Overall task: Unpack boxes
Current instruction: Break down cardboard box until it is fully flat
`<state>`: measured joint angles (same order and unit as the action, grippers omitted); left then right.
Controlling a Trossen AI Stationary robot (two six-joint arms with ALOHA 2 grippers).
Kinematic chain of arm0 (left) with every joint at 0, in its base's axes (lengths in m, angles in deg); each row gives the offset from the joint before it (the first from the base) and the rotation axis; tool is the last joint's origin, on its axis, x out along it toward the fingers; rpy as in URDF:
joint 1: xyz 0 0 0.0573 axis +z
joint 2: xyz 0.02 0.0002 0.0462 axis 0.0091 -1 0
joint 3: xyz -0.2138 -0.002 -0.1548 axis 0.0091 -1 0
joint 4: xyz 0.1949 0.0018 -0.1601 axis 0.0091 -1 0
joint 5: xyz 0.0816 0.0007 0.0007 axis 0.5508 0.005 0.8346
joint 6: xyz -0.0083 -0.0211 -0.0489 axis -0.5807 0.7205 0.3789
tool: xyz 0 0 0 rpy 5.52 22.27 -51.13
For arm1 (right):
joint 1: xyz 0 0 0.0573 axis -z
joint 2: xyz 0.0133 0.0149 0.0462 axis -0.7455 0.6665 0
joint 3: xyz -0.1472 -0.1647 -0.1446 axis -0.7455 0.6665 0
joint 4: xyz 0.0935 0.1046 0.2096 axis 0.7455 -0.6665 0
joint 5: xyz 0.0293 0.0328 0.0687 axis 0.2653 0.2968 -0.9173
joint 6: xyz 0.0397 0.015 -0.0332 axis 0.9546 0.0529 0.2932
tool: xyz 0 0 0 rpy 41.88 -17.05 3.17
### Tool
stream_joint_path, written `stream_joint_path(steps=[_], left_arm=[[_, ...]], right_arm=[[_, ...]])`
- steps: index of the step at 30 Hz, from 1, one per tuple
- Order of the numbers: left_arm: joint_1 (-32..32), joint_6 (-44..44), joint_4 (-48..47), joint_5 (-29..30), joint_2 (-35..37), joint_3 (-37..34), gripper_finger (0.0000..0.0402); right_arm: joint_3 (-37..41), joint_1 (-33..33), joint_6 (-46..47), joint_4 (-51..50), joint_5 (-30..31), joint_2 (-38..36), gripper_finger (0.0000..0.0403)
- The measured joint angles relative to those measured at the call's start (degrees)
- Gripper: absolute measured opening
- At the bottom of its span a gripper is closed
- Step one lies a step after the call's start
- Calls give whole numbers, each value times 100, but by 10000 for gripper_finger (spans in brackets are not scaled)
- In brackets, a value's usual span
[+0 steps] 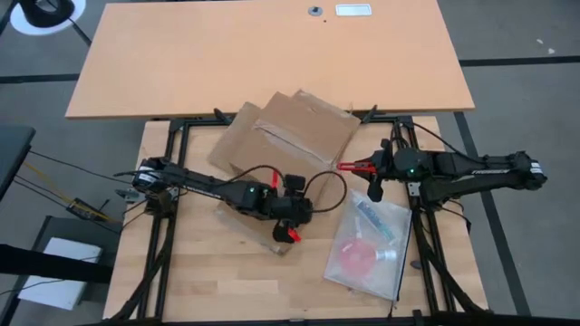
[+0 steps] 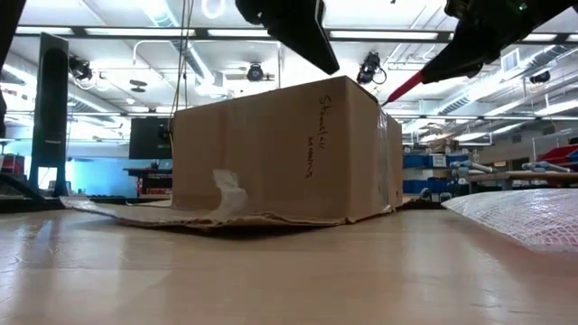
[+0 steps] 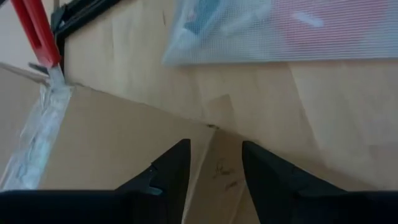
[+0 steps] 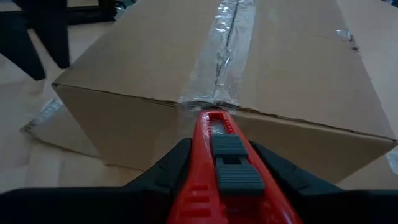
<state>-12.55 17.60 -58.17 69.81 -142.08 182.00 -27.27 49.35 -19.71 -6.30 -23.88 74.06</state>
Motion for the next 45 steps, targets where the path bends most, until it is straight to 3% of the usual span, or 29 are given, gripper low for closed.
stream_joint_path(steps=[11,17,29,45], left_arm=[[175,-82,840,304,-278,-138,156],[306,323,875,229,-391,-127,156],[359,328,1076,304,-629,-116,156],[406,328,1221,368,-647,-127,156]], right_arm=[[-4,-61,61,-181,-3,22,133],[11,-255,67,-24,56,33,133],[17,-264,747,24,-142,50,133],[-36,-278,753,-240,-150,-57,133]])
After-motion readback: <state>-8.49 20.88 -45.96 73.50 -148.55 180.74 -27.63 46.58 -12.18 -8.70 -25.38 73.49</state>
